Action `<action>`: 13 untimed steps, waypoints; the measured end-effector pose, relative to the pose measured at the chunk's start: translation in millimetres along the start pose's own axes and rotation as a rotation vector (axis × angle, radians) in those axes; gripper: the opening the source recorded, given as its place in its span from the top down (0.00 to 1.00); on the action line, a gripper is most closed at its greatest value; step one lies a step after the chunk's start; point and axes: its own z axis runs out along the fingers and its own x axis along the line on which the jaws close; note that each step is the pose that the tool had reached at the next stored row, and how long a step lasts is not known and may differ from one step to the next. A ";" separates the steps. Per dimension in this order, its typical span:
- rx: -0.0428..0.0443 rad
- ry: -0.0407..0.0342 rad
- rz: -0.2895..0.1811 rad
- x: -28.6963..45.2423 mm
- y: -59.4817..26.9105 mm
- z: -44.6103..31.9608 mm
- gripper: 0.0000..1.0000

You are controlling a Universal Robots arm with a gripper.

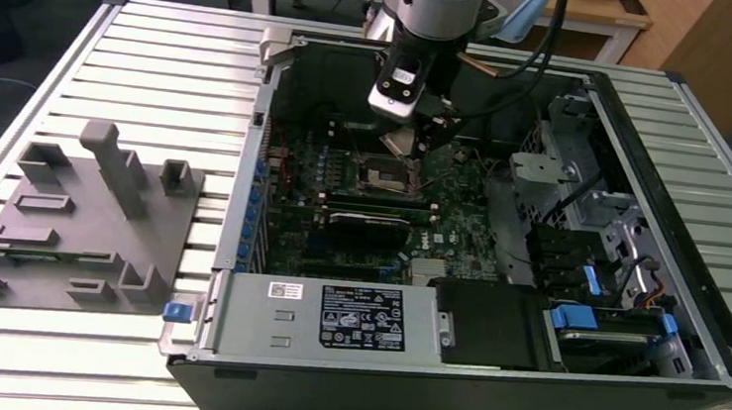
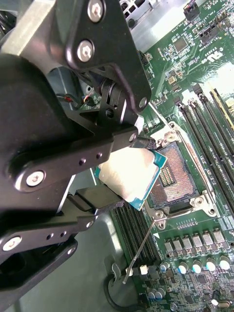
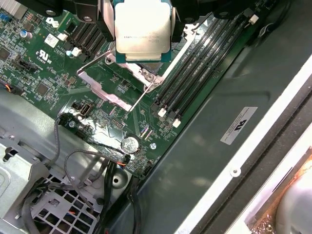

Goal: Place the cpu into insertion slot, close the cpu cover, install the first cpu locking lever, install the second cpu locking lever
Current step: 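Place the cpu into insertion slot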

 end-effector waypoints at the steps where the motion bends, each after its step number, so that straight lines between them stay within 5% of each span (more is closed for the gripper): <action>1: 0.0000 0.0000 0.000 0.0 0.0 0.0 0.46; 13: -0.0036 -0.0172 0.190 0.0 -0.1 1.5 0.46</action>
